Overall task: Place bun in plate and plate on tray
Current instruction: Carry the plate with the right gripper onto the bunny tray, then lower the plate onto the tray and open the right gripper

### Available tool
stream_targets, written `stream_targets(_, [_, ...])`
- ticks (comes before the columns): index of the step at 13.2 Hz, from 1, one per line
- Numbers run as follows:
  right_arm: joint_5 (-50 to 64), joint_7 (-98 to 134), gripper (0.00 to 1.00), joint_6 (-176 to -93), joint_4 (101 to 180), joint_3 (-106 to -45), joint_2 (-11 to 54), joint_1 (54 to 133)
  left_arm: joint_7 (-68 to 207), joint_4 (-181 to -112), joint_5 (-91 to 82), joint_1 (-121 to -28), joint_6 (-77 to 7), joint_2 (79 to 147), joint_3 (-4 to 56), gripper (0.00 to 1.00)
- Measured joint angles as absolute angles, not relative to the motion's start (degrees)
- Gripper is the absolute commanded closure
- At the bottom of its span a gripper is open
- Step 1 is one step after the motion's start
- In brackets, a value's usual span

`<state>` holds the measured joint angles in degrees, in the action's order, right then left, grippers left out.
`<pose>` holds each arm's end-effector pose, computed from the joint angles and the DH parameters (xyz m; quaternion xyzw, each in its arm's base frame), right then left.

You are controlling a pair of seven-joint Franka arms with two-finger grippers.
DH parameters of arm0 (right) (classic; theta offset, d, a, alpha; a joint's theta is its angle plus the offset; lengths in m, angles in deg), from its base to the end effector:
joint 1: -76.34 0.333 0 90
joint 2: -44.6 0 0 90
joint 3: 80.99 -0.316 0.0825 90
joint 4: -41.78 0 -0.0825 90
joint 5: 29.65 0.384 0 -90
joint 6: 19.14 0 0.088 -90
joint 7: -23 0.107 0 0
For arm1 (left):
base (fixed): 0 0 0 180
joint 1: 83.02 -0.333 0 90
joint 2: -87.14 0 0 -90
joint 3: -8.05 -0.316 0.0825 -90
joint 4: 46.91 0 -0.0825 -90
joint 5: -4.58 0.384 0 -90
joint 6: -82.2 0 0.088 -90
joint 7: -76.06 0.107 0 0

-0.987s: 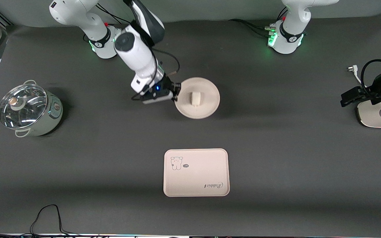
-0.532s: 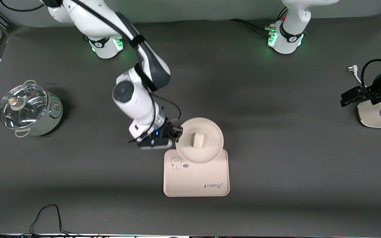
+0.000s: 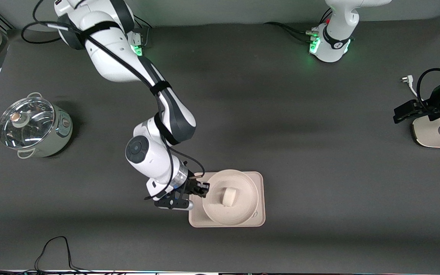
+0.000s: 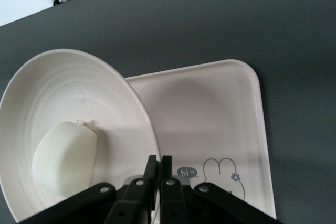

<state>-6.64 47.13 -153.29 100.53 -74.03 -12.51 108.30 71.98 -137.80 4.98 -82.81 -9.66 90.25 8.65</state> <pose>0.7138 0.3820 0.2716 -0.9774 0.0716 -0.0960 0.1742 0.5722 -0.0072 0.5894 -0.9994 -0.0284 0.0185 0.0040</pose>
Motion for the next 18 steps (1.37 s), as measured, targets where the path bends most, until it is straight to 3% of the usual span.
stream_targets(6, [-5.5, 45.1, 1.0, -157.7, 100.0, -75.1, -20.1, 108.1, 72.0, -137.8, 5.0, -82.8, -9.7, 90.2, 8.7, 0.0])
stream_targets(9, [-5.2, 45.0, 1.0, -158.4, 99.4, -75.3, -20.6, 108.1, 72.0, -137.8, 5.0, -82.8, -9.7, 90.2, 8.7, 0.0])
stream_targets(10, [-5.2, 45.0, 0.84, -158.4, 99.4, -75.3, -20.6, 108.0, 72.0, -137.8, 5.0, -82.8, -9.7, 90.2, 8.7, 0.0])
stream_targets(11, [-5.2, 45.0, 0.56, -158.4, 99.4, -75.3, -20.6, 108.0, 72.0, -137.8, 5.0, -82.8, -9.7, 90.2, 8.7, 0.0])
stream_targets(14, [-5.1, 45.0, 0.0, -158.4, 99.3, -75.3, -20.6, 108.0, 72.0, -137.8, 5.0, -82.8, -9.7, 90.2, 8.7, 0.0])
stream_targets(18, [-4.7, 45.0, 0.0, -157.6, 98.7, -75.3, -18.7, 107.9, 72.0, -137.8, 5.0, -82.8, -9.7, 90.2, 8.7, 0.0])
